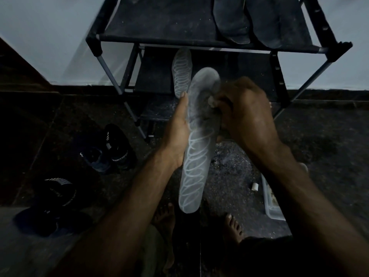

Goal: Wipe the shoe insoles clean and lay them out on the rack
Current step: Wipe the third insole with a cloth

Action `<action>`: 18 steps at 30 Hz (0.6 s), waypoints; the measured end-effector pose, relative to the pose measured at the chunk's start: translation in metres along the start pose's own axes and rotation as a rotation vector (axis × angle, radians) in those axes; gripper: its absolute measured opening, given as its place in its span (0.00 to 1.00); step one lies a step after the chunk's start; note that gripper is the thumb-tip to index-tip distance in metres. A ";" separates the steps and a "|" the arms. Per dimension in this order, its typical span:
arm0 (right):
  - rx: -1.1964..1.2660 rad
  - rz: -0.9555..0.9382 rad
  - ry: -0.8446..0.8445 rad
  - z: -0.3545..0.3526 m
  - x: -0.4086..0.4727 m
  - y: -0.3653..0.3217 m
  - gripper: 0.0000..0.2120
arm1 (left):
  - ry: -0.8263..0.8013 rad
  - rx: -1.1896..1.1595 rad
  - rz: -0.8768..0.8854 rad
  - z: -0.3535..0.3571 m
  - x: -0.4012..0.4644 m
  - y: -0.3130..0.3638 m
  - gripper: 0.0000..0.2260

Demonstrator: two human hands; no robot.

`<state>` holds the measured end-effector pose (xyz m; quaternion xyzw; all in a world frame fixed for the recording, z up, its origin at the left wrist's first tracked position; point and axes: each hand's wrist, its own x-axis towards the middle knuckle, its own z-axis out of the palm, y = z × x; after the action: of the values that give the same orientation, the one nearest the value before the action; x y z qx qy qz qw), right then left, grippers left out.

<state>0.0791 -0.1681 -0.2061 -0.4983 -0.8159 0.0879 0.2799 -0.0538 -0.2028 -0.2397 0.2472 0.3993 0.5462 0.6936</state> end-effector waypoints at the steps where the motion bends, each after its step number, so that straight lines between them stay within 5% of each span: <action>1: -0.037 -0.053 -0.061 -0.001 0.000 -0.002 0.07 | 0.020 0.016 0.029 -0.001 0.001 0.000 0.23; 4: -0.078 -0.147 -0.170 -0.001 0.001 -0.006 0.08 | 0.086 0.045 0.051 -0.005 0.004 0.001 0.25; 12: -0.010 -0.025 0.125 0.007 0.000 -0.001 0.04 | -0.022 -0.082 -0.032 0.002 0.001 -0.007 0.23; 18: -0.022 -0.228 -0.235 -0.005 0.001 -0.010 0.04 | 0.128 0.047 0.004 -0.002 0.002 -0.001 0.22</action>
<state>0.0736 -0.1731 -0.1976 -0.3918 -0.8951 0.1046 0.1852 -0.0547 -0.2011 -0.2420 0.2289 0.4550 0.5527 0.6596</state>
